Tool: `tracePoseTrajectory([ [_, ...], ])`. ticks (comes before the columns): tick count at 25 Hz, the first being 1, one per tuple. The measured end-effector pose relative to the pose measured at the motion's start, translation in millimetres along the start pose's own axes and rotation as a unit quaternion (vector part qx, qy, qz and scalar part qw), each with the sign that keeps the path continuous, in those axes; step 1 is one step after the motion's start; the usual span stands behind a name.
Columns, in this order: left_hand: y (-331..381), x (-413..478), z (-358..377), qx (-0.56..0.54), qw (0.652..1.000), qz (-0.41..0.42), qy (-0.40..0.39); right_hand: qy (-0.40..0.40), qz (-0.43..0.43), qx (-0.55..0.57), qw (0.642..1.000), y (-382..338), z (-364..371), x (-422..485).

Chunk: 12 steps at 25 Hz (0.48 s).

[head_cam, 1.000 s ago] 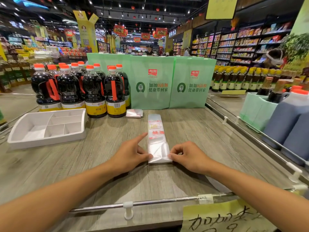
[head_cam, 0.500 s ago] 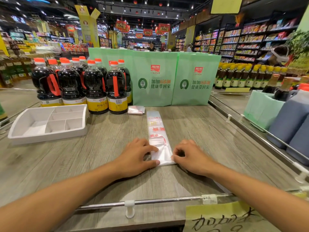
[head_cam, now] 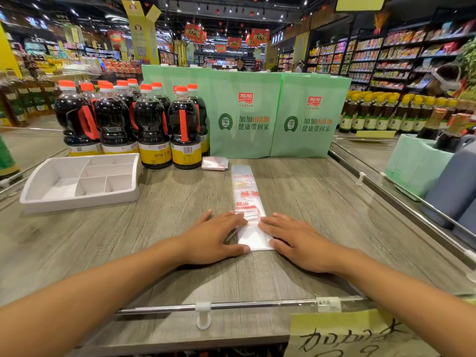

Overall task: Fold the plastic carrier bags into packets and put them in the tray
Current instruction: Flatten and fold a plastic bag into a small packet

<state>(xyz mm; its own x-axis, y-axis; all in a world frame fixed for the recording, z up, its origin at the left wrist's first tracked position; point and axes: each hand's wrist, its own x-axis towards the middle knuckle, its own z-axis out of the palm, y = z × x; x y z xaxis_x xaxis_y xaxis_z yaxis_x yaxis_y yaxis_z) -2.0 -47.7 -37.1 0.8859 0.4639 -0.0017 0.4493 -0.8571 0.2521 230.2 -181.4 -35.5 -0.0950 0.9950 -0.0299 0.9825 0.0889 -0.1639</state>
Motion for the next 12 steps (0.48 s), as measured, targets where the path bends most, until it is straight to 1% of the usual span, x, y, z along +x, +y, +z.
tracePoseTrajectory([
  [3, -5.2, -0.6, -2.0, 0.002, 0.999, 0.001, -0.037, -0.062, 0.002, -0.016, 0.998, 5.3, -1.3, -3.6],
  [6, -9.2, 0.8, -4.1, -0.004, 0.999, 0.006, -0.038, -0.097, -0.009, -0.016, 0.995, 7.7, -8.0, -1.6],
  [8, -10.4, 3.1, -6.7, 0.001, 1.0, 0.013, -0.026, -0.076, -0.032, -0.025, 0.996, 10.7, -14.3, 0.6],
  [10, -11.6, 5.3, -11.2, 0.017, 0.999, 0.023, -0.02, -0.027, -0.056, -0.029, 0.998, 13.6, -17.6, 2.0],
  [12, -12.9, 6.8, -14.1, 0.027, 0.999, 0.03, -0.017, 0.004, -0.069, -0.035, 0.997, 14.4, -17.2, 1.6],
])
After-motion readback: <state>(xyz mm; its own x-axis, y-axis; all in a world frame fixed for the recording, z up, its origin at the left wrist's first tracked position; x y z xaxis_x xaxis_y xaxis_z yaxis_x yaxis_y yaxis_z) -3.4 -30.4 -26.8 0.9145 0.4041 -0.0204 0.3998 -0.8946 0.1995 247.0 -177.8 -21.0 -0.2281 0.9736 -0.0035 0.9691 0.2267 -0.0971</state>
